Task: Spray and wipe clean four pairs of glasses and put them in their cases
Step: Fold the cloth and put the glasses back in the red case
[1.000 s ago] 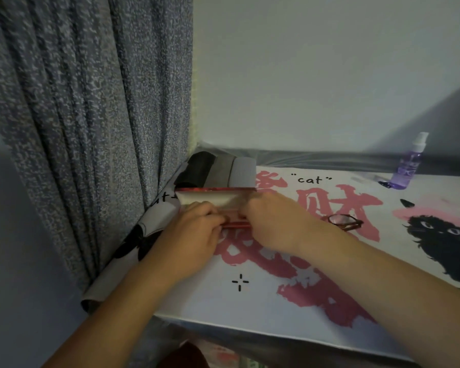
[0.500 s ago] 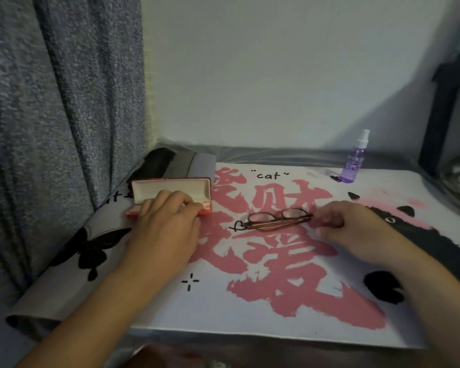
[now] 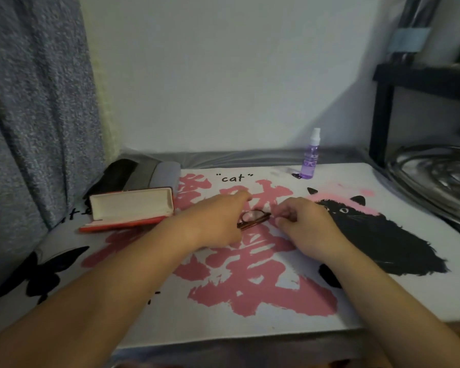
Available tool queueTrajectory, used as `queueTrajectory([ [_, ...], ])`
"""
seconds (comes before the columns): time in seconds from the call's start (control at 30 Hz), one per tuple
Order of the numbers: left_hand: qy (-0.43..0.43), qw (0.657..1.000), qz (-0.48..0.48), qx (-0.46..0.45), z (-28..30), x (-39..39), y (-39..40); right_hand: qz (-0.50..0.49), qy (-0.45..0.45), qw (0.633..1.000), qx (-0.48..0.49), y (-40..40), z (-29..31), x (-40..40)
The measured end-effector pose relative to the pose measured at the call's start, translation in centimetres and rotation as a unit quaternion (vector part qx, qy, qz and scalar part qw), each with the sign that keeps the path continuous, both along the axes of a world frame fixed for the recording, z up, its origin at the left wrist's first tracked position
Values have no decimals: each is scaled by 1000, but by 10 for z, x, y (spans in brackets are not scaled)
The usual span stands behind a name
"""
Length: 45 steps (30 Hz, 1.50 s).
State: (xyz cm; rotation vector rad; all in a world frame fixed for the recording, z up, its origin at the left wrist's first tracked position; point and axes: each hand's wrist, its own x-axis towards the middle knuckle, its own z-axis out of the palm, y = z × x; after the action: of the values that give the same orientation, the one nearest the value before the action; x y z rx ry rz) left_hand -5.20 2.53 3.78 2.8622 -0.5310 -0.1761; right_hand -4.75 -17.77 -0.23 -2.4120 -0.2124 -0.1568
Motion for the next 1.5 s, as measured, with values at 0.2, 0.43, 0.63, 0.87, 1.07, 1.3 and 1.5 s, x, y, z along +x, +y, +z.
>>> queueTrajectory([
  [0.2, -50, 994, 56, -78, -18, -15, -4, -30, -30, 999, -29, 7, -3, -20],
  [0.43, -98, 969, 139, -181, -28, -25, -5, 25, 35, 999, -32, 40, 4, -45],
  [0.63, -103, 901, 201, -370, -23, -33, -10, 17, 65, 983, 170, 62, 9, -42],
  [0.87, -220, 863, 203, -407, -9, -41, -4, 6, 145, 848, 510, 91, 26, -30],
  [1.07, -254, 874, 185, -372, -1, -46, 16, 51, 188, 822, 535, 105, 36, -23],
  [1.3, -227, 906, 153, -324, 15, -62, 75, 78, 165, 868, 462, 102, 43, -10],
  [1.5, -216, 836, 380, -333, -8, -25, 190, 119, 116, 959, 230, 85, 66, 9],
])
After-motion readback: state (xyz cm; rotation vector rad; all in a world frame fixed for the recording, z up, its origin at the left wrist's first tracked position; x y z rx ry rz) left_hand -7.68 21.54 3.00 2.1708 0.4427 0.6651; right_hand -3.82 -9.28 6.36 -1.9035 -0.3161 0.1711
